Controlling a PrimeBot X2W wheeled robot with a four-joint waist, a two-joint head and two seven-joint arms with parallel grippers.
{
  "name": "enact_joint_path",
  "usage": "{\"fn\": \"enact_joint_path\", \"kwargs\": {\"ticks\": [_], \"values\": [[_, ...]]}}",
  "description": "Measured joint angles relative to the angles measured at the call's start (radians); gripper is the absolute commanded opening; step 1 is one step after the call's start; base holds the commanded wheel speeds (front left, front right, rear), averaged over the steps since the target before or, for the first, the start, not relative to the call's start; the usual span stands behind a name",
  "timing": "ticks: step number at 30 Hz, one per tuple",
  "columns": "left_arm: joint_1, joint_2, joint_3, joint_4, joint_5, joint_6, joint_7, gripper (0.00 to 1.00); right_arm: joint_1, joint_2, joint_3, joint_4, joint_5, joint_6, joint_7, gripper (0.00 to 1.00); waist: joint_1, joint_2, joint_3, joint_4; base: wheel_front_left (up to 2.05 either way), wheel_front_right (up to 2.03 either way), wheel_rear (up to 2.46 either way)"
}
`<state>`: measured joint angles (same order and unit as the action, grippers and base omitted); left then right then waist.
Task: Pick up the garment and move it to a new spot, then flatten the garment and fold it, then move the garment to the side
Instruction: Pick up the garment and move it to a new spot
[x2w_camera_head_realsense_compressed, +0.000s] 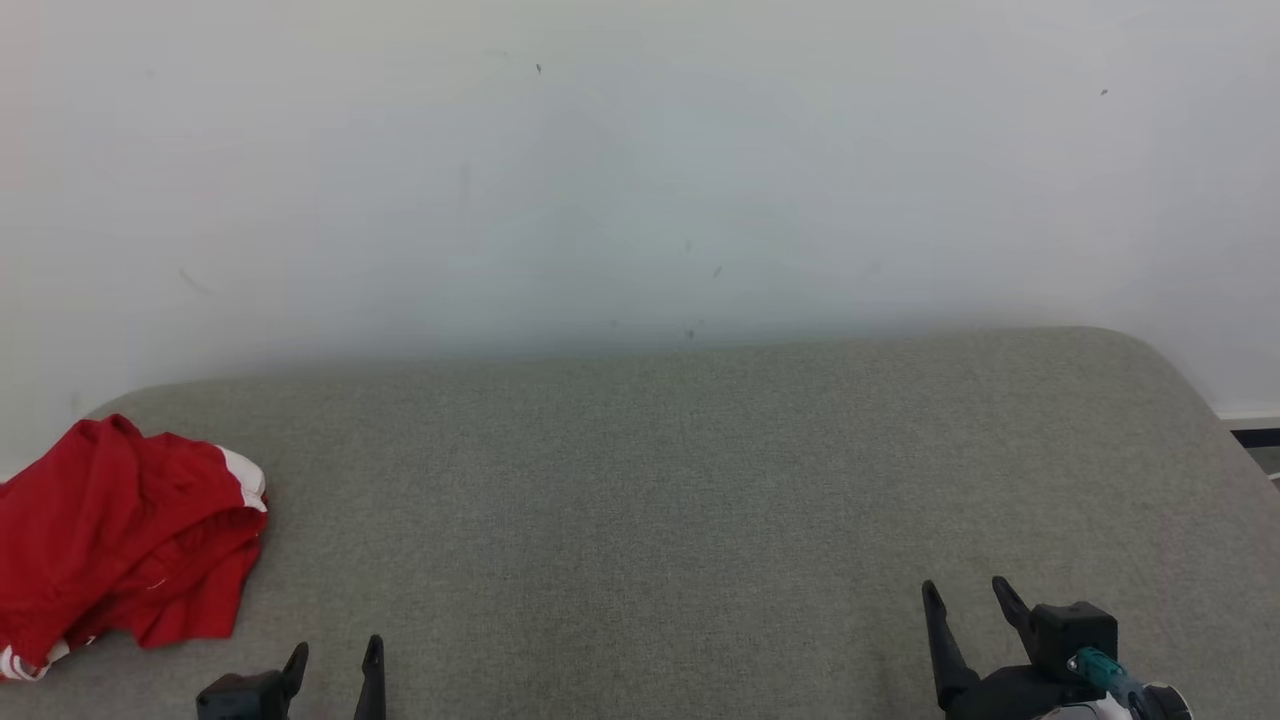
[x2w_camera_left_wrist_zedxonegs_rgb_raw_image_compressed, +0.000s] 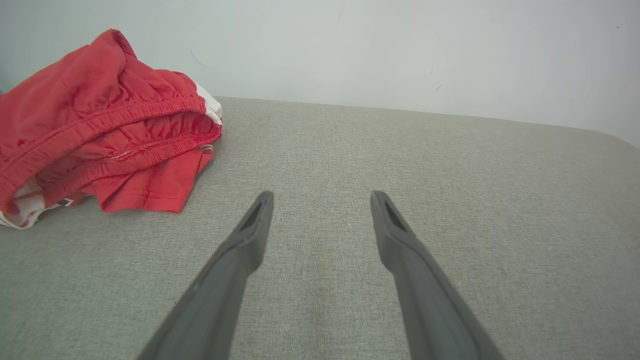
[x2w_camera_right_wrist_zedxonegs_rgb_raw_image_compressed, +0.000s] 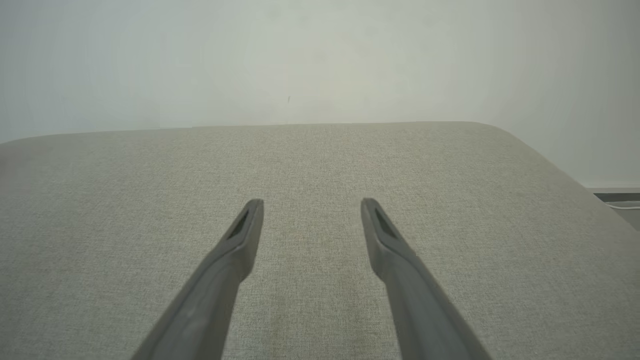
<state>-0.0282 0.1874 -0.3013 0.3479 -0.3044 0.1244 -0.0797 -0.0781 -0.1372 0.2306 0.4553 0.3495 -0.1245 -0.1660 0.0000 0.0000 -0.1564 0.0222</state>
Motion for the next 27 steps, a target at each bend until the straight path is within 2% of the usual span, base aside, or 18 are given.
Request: {"fn": "enact_joint_path", "kwargs": {"ticks": [11, 27], "values": [[-0.026, -0.002, 0.000, -0.016, 0.032, 0.000, 0.035, 1.00, 0.013, 0.012, -0.036, -0.034, -0.008, 0.000, 0.010, 1.00, 0.0000, 0.0000, 0.013, 0.078, 0.00, 0.00, 0.00], [-0.031, 0.004, 0.013, -0.048, 0.049, 0.000, 0.066, 1.00, 0.007, 0.033, -0.013, -0.105, -0.019, 0.000, 0.012, 1.00, 0.0000, 0.0000, 0.029, 0.271, 0.00, 0.00, 0.00]]}}
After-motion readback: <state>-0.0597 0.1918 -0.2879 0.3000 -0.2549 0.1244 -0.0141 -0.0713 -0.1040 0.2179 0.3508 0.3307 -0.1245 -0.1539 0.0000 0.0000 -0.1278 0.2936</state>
